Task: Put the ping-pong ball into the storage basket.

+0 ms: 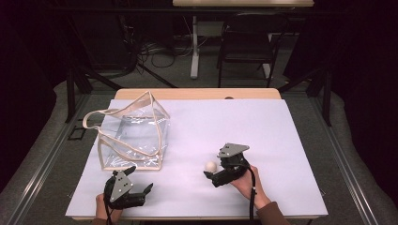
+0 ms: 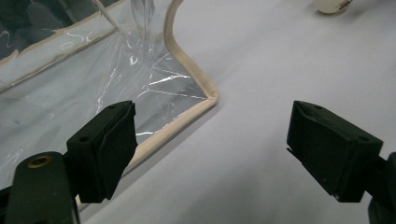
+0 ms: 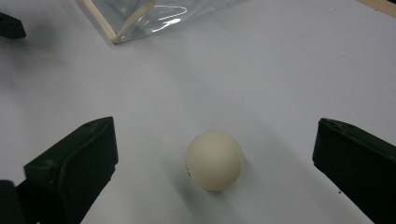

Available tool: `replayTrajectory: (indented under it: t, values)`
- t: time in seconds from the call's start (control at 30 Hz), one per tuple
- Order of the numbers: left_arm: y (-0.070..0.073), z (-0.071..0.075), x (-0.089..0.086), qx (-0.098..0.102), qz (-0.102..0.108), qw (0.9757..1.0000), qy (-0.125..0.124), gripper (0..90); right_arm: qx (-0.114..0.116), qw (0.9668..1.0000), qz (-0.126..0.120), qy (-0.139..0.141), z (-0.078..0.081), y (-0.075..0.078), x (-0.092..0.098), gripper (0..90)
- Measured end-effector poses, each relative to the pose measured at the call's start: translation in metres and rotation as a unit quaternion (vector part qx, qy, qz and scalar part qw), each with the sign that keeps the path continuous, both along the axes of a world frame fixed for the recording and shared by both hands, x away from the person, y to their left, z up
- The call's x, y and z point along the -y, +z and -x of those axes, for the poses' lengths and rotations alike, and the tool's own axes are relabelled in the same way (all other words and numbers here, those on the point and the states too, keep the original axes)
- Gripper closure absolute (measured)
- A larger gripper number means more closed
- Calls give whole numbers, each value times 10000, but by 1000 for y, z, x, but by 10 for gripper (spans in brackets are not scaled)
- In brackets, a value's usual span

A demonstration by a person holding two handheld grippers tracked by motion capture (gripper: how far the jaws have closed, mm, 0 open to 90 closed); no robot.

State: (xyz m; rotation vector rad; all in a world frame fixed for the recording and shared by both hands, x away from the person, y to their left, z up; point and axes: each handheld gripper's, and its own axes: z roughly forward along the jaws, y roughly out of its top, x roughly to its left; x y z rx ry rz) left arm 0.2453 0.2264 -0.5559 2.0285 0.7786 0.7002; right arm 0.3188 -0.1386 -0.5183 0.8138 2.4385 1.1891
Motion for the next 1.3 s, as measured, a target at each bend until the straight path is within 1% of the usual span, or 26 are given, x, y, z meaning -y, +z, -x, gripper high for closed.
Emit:
replayTrajectory:
  t: [0.13, 0.23, 0.3, 0.4, 0.47, 0.5, 0.53, 0.63, 0.73, 0.87, 0.93, 1.13, 1.23, 1.3]
  values:
    - [0, 0, 0, -5, 15, 10000, 21, 162, -51, 10000, 68, 14, -2, -3, -3, 0]
    - [0, 0, 0, -2, -8, 10000, -5, 162, -162, 9999, 17, 30, -4, -7, -3, 13]
    - [0, 0, 0, -2, -3, 10000, -28, 162, -231, 9997, 45, 22, -5, -10, -3, 18]
    - [1, 0, 0, 9, -11, 10000, -24, 162, -297, 9996, 18, 0, -6, -14, -3, 42]
    - [0, 0, 0, -9, -1, 10000, -18, 162, -311, 9995, 73, -46, -7, -16, -4, 97]
    - [0, 0, 0, -10, -38, 10000, -31, 162, -331, 9994, 88, -40, -7, -17, -5, 122]
    - [0, 0, 0, -11, -31, 10000, -29, 162, -393, 9991, 123, -39, -8, -18, -5, 143]
    - [0, 0, 0, -3, -14, 10000, -24, 162, -495, 9986, 191, -69, -10, -22, -8, 162]
    - [0, 0, 0, -3, -14, 10000, -23, 162, -560, 9979, 307, -117, -10, -26, -10, 224]
    - [0, 0, 0, -6, -23, 10000, -30, 162, -565, 9974, 426, -170, -11, -30, -13, 295]
    - [0, 0, 0, -12, -23, 10000, -32, 162, -590, 9972, 441, -151, -11, -31, -13, 315]
    - [0, 0, 0, -10, -38, 10000, -26, 162, -570, 9970, 481, -214, -11, -32, -13, 363]
    - [0, 0, 0, -28, -38, 10000, -18, 162, -575, 9967, 513, -246, -11, -33, -13, 399]
    - [0, 0, 0, -25, -39, 10000, -31, 162, -567, 9965, 549, -274, -11, -33, -13, 439]
